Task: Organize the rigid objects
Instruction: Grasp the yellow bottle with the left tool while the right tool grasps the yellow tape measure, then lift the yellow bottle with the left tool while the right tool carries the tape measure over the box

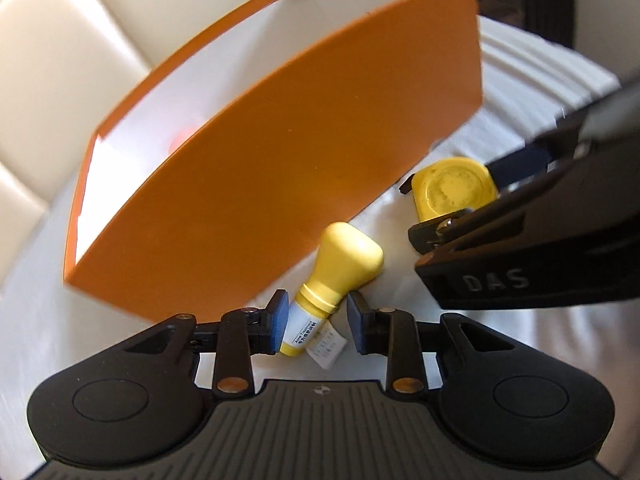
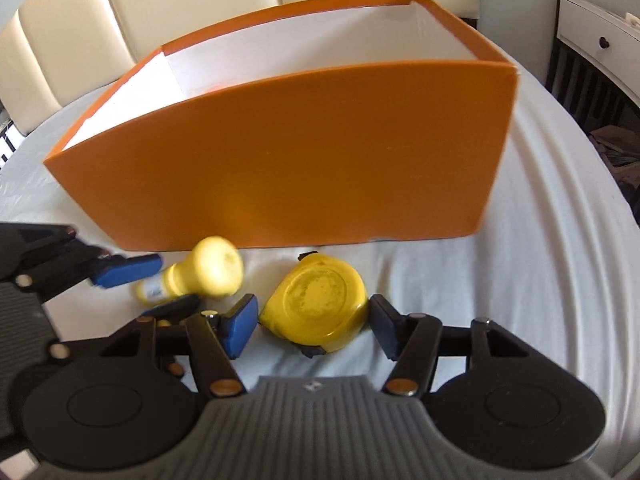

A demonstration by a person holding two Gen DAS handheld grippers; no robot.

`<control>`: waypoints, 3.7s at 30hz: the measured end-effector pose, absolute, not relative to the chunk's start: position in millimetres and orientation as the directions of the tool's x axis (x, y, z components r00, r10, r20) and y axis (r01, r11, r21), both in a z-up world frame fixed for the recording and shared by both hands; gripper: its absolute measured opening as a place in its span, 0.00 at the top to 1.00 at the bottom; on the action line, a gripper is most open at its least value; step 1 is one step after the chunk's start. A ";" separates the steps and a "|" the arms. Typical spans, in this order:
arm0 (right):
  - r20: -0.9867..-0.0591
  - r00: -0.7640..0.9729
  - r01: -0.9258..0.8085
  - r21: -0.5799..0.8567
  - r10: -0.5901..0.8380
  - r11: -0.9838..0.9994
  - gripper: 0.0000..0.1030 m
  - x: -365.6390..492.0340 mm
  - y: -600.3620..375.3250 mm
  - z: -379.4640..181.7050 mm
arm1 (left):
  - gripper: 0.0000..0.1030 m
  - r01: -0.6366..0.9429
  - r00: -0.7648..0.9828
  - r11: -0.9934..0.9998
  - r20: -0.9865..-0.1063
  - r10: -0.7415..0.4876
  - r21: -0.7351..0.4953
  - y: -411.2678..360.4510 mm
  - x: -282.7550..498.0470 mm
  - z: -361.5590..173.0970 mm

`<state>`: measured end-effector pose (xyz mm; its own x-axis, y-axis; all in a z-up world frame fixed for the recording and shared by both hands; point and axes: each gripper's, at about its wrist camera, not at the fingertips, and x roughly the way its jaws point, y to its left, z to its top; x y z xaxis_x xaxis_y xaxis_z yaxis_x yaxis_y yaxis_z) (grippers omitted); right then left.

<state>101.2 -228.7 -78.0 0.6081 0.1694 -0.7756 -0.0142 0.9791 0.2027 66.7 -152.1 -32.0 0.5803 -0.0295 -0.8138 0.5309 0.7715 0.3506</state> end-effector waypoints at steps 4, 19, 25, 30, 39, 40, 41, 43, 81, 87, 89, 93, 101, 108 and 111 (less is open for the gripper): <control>-0.769 0.607 0.022 0.267 0.199 0.964 0.38 102.3 -239.7 -75.6 | 0.57 0.534 0.553 0.787 -0.832 -0.050 0.308 -155.3 63.8 -20.1; -0.770 0.581 0.185 0.442 0.265 0.878 0.38 123.8 -271.0 -90.6 | 0.58 0.667 0.562 0.650 -0.819 -0.118 0.364 -164.6 62.0 -17.3; -0.750 0.587 0.181 0.489 0.305 0.853 0.56 116.1 -273.4 -93.3 | 0.58 0.569 0.524 0.787 -0.843 -0.125 0.237 -146.5 65.7 -1.5; -0.723 0.620 0.150 0.491 0.305 0.858 0.70 112.0 -268.4 -87.8 | 0.58 0.444 0.454 0.886 -0.886 -0.096 0.131 -125.7 76.4 11.2; -0.718 0.617 0.133 0.498 0.322 0.857 0.70 112.7 -271.1 -89.7 | 0.59 0.342 0.454 0.939 -0.882 -0.131 0.037 -91.4 76.4 18.9; -0.718 0.618 0.127 0.492 0.319 0.861 0.70 111.6 -275.2 -89.4 | 0.59 0.323 0.457 0.946 -0.879 -0.134 0.024 -81.7 60.5 9.0; -0.718 0.621 0.119 0.482 0.313 0.868 0.70 111.1 -274.2 -88.4 | 0.59 0.305 0.459 0.952 -0.877 -0.143 0.005 -75.1 60.6 3.8; -0.711 0.635 0.092 0.458 0.302 0.884 0.73 106.6 -269.3 -83.0 | 0.59 0.273 0.467 0.962 -0.869 -0.161 -0.031 -67.5 65.4 4.7; -0.637 0.709 -0.178 0.253 0.302 0.951 0.81 187.0 -284.2 40.2 | 0.59 0.206 0.682 0.947 -0.658 -0.320 -0.247 -68.7 194.8 81.5; -0.733 0.632 -0.242 0.122 0.252 0.963 0.81 232.1 -261.4 14.8 | 0.59 0.187 0.664 0.952 -0.683 -0.305 -0.243 -85.3 236.2 54.1; -0.763 0.611 -0.230 0.086 0.212 0.969 0.81 243.7 -257.4 5.7 | 0.59 0.183 0.651 0.951 -0.694 -0.306 -0.247 -88.4 247.5 47.7; -0.790 0.582 -0.231 0.070 0.195 0.970 0.82 259.0 -253.1 -1.7 | 0.59 0.191 0.635 0.945 -0.702 -0.324 -0.264 -90.9 261.3 41.3; -0.812 0.564 -0.235 0.014 0.148 0.972 0.82 263.8 -247.3 -12.3 | 0.59 0.198 0.613 0.942 -0.715 -0.336 -0.273 -92.3 266.9 35.3; -0.758 0.643 -0.244 -0.067 0.110 0.967 0.71 253.8 -244.0 3.3 | 0.59 0.184 0.609 0.946 -0.725 -0.322 -0.266 -97.5 269.2 31.9; -0.746 0.658 -0.249 -0.084 0.105 0.965 0.66 249.0 -245.9 5.9 | 0.59 0.193 0.613 0.947 -0.722 -0.322 -0.258 -104.3 271.6 33.0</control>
